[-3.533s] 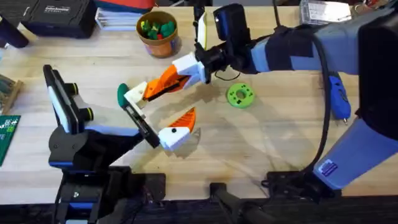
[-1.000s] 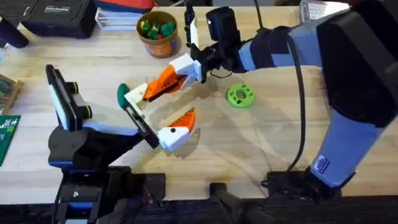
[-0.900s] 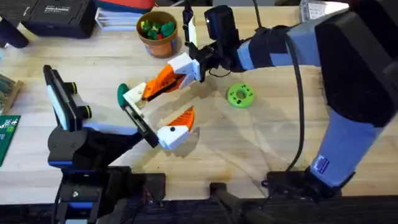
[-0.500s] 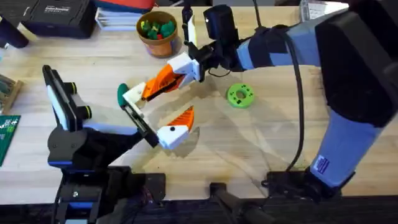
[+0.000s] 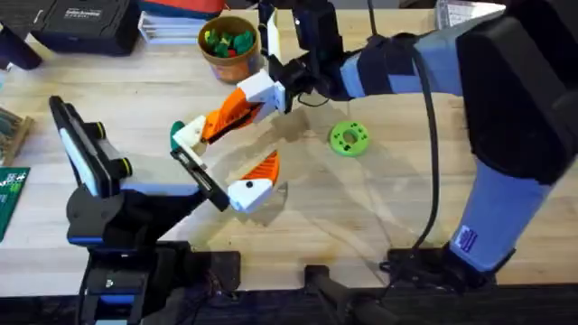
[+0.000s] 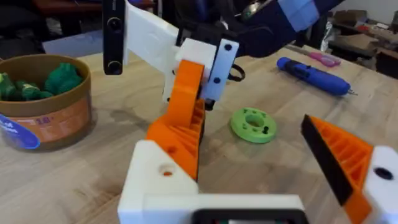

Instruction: Pick up the gripper from the table and insert it into the empty holder that is missing its gripper. Then pick up a screw, insert it into the mounting hole, and use the screwdriver to tighten it. Finally, clean up the table by picking up the vegetable and placing it into the bucket.

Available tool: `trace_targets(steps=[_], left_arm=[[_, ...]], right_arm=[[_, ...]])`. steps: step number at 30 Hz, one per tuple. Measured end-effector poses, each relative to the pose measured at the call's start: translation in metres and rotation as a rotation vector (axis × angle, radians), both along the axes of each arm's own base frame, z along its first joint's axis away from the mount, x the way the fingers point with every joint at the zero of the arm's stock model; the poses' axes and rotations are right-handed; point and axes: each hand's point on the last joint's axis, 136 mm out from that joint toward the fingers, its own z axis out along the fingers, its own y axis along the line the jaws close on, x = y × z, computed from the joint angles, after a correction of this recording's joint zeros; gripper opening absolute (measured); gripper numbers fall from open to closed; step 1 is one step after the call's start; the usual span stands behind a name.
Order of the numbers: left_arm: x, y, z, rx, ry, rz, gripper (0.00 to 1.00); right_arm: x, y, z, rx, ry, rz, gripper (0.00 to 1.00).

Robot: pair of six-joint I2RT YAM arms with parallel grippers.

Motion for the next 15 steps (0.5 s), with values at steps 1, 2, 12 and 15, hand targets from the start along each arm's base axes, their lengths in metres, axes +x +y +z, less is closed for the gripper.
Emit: trace_targets(steps=[1, 2, 12, 15], left_arm=[[0.001, 0.001, 0.0001, 0.004, -0.005, 0.008, 0.986], [0.0016, 0.0016, 0.0004, 0.005, -0.007, 0.012, 0.986], [0.002, 0.002, 0.0, 0.009, -0.01, 0.015, 0.986], [0.0019, 0.0019, -0.0002, 0.012, -0.012, 0.015, 0.986]], right_arm=[[0.0003, 0.0011, 0.0008, 0.002, -0.003, 0.002, 0.008], [0.0008, 0.0018, 0.0009, 0.003, -0.004, 0.003, 0.008], [0.001, 0.0025, -0.0004, -0.014, 0.022, 0.003, 0.008], [0.002, 0.0018, -0.0004, -0.017, 0.027, 0.001, 0.008]])
